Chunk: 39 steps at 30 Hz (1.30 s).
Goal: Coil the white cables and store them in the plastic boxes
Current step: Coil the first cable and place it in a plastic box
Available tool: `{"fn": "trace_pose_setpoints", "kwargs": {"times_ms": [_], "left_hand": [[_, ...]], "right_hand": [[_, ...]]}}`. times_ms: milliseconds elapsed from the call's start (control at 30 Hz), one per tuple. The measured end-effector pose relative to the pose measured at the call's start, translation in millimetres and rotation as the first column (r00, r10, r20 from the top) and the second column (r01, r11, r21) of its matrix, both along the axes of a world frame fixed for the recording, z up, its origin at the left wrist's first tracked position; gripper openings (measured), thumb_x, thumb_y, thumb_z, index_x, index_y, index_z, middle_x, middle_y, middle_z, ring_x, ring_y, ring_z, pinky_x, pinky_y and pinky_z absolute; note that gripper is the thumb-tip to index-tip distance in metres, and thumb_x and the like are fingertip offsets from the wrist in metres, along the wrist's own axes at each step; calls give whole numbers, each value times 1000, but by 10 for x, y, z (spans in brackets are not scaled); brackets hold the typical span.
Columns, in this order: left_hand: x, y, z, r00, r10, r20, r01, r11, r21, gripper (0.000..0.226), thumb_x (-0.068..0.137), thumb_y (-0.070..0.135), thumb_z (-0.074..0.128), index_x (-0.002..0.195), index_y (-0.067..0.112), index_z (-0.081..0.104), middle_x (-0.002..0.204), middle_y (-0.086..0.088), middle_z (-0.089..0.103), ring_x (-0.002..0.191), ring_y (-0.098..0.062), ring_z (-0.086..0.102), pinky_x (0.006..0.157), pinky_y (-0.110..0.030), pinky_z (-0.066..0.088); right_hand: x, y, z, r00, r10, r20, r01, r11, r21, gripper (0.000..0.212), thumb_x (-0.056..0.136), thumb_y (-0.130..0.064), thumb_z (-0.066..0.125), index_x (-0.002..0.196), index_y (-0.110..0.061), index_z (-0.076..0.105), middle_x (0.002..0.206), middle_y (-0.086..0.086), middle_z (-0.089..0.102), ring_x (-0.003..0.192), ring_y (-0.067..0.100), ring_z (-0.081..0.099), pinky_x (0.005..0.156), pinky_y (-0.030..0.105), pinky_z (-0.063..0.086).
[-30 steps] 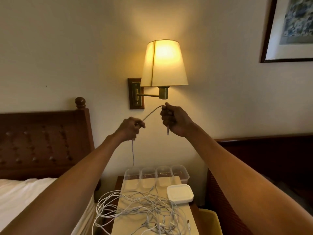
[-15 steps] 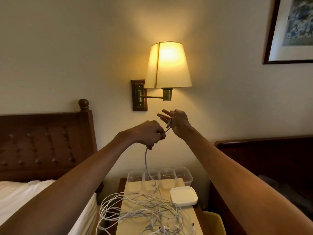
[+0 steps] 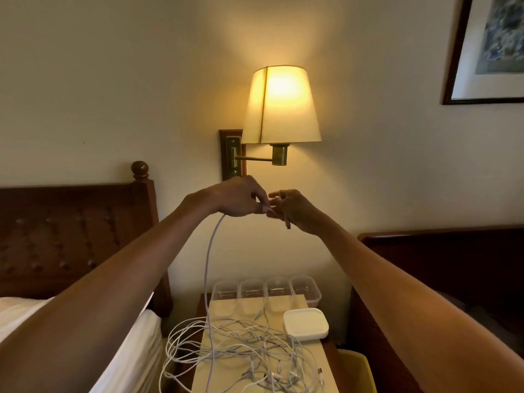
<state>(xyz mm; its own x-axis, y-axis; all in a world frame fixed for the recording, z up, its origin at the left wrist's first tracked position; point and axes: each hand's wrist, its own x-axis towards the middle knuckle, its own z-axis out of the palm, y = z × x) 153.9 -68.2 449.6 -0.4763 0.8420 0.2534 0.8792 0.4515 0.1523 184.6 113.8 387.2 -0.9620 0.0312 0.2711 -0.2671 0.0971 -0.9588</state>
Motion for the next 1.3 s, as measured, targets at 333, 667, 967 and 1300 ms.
{"fn": "trace_pose_setpoints", "kwargs": {"times_ms": [333, 667, 967, 1300], "left_hand": [[-200, -109, 158, 1000, -25, -8, 26, 916, 400, 14, 86, 20, 75, 99, 15, 77, 95, 6, 71, 83, 0, 60, 67, -17, 42], [-475, -146, -289, 994, 93, 49, -104, 818, 565, 17, 95, 11, 61, 105, 14, 75, 92, 4, 67, 86, -8, 61, 76, -21, 48], [-392, -98, -731, 824, 35, 566, -237, 928, 287, 27, 106, 19, 39, 104, 14, 65, 79, -12, 60, 57, -23, 61, 58, -32, 56], [90, -34, -413, 832, 97, 547, -88, 995, -43, 28, 106, 24, 42, 124, 15, 61, 79, -7, 55, 62, -14, 54, 61, -26, 54]], "right_hand": [[218, -124, 54, 941, 221, 257, -178, 967, -181, 62, 102, -35, 20, 106, 5, 67, 64, 4, 39, 49, 9, 29, 42, 17, 29], [252, -212, 217, 924, 356, 141, -250, 841, -480, 32, 106, -25, 29, 92, -9, 52, 64, -3, 38, 47, 5, 31, 46, 15, 29], [230, -166, 354, 969, 243, -41, -221, 783, -581, 38, 105, -22, 39, 129, 4, 52, 117, 17, 67, 102, 24, 68, 84, 29, 58], [-27, -114, 164, 995, -91, -44, 82, 981, -175, 44, 104, -14, 41, 143, 5, 37, 149, 17, 40, 137, 35, 40, 105, 45, 40]]}}
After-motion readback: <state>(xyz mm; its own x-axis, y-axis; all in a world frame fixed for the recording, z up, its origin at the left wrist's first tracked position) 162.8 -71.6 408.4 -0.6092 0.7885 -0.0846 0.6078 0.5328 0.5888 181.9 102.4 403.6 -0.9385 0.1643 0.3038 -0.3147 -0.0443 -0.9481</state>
